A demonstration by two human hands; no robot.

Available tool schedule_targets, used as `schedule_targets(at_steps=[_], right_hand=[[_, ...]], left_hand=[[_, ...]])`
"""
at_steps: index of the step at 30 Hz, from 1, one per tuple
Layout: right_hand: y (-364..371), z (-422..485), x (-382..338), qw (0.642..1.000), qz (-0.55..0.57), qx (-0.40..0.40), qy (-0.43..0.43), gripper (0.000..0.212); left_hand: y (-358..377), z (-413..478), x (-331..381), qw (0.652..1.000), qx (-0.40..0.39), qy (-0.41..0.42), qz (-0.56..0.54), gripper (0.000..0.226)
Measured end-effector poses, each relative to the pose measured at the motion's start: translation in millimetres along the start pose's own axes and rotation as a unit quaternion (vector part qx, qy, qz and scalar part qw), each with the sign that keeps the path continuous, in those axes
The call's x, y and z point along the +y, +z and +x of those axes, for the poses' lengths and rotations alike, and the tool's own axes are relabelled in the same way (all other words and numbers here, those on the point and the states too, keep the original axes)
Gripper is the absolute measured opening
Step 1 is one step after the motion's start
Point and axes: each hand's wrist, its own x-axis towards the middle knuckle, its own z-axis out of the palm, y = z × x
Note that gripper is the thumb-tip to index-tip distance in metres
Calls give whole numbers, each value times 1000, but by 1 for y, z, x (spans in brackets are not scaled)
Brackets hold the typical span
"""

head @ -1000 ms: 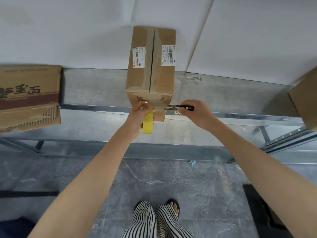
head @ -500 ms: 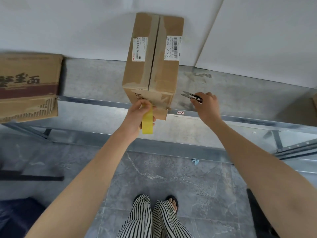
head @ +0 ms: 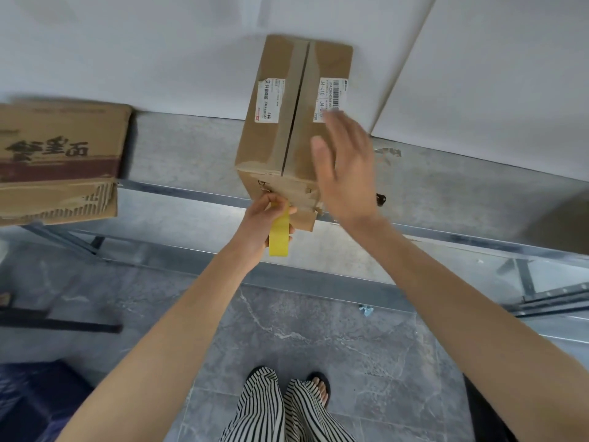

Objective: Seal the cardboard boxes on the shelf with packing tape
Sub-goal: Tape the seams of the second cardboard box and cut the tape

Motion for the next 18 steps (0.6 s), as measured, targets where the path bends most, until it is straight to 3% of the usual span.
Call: schedule_targets(at_steps=[4, 7, 12, 15, 18], right_hand=[[11, -12, -11, 973, -134, -91, -162, 49], [13, -16, -1, 946, -224, -85, -217, 43], [14, -16, -2, 909, -330, -122, -226, 47], [9, -17, -5, 867, -412, -198, -200, 70], [1, -13, -11, 857, -396, -268, -191, 82]], left_hand=[[0, -4, 0, 1000, 1, 11, 6, 7], [-4, -10, 0, 1000, 13, 6, 3, 14], [-15, -29, 0, 1000, 27, 13, -3, 17], [-18, -42, 3, 999, 38, 27, 12, 16], [-17, -55, 9, 998, 45, 44, 27, 16]])
